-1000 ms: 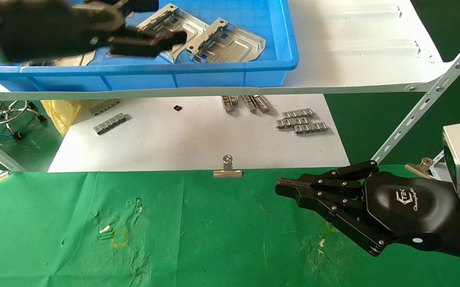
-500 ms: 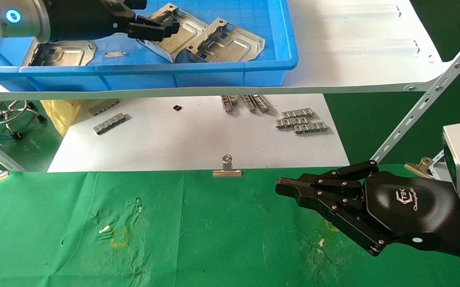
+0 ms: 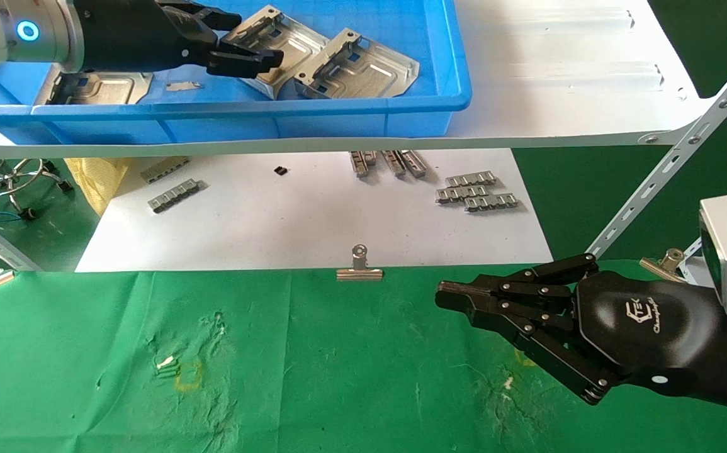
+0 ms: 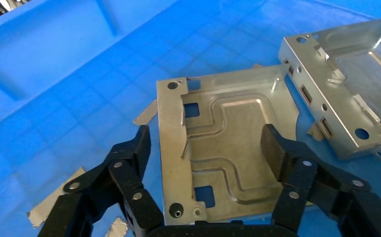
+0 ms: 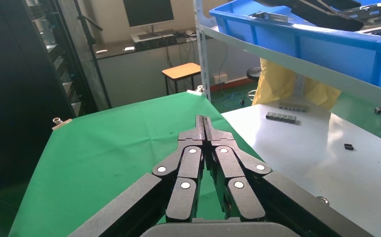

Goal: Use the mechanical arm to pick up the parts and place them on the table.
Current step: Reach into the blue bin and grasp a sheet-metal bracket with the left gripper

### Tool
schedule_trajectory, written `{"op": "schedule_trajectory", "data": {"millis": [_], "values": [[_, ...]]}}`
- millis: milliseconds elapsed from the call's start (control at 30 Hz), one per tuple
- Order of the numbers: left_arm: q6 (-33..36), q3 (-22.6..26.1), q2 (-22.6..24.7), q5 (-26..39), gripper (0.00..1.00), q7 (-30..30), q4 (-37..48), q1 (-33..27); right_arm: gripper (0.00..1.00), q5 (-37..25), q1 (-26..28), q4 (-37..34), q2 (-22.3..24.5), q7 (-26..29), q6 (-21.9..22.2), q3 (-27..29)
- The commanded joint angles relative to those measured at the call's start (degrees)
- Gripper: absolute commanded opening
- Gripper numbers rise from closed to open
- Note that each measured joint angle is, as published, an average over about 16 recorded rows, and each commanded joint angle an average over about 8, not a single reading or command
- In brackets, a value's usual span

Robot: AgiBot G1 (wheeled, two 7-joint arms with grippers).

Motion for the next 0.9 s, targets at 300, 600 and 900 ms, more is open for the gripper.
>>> {"op": "schedule_trajectory", "data": {"millis": [300, 600, 900], "values": [[-1.0, 0.01, 0.09, 0.08, 0.0, 2.12, 1.82, -0.48, 0.0, 0.0, 0.0, 0.0, 0.0, 0.0, 0.0, 0.0], [-3.51, -0.12, 0.24, -0.09, 0.0, 2.75, 2.95, -0.36, 0.0, 0.0, 0.0, 0.0, 0.0, 0.0, 0.0, 0.0], [-6.38, -0.97, 0.23, -1.3, 0.0, 2.81, 3.24, -0.26, 0.0, 0.0, 0.0, 0.0, 0.0, 0.0, 0.0, 0.0]]}}
